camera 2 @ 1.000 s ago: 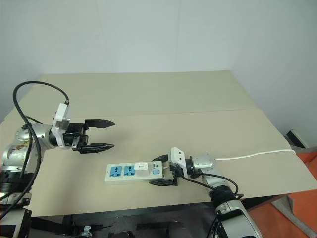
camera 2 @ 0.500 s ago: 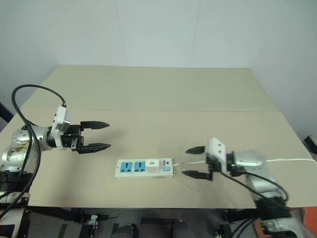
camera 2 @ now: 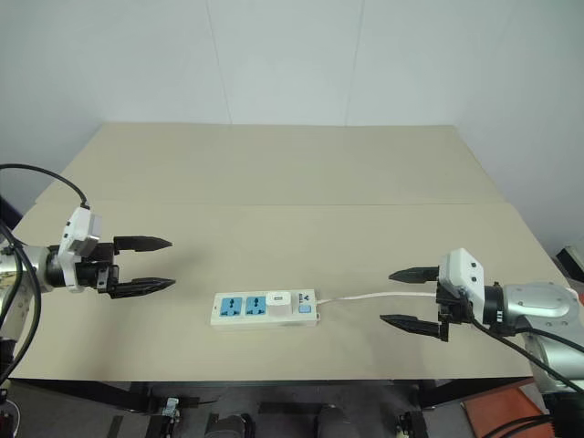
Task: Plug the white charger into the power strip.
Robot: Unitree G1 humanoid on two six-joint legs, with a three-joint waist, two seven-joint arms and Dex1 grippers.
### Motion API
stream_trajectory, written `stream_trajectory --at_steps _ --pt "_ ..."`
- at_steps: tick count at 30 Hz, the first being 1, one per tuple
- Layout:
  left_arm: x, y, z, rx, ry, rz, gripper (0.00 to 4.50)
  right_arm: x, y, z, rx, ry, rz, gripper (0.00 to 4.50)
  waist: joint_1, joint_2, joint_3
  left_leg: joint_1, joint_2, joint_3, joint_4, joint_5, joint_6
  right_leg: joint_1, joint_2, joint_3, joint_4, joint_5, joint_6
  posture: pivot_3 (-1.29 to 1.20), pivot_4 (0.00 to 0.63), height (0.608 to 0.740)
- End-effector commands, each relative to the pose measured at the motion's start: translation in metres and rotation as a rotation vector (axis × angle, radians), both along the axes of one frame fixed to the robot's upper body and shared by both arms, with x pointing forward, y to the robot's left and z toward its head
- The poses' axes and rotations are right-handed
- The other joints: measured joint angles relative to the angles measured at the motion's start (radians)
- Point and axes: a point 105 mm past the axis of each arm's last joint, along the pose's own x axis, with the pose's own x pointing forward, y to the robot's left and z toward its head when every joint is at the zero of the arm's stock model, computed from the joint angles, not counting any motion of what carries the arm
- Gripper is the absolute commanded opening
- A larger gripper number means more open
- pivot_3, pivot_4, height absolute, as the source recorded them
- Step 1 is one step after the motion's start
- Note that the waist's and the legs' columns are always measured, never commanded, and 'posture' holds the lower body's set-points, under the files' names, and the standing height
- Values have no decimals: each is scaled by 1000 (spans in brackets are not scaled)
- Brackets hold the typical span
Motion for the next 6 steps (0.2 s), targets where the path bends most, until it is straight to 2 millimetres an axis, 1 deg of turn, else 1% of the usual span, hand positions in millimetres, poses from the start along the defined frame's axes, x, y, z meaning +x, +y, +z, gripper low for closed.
stream_trajectory --at_steps 1,6 --pt "-1 0 16 -4 -56 2 4500 2 2 12 9 -46 7 4448 0 0 0 0 0 0 0 0 0 0 0 0 0 0 0 0 150 740" --pt "1 -3 18 -29 -64 7 4500 6 5 10 12 -48 15 4448 0 0 0 -1 0 0 0 0 0 0 0 0 0 0 0 0 150 740"
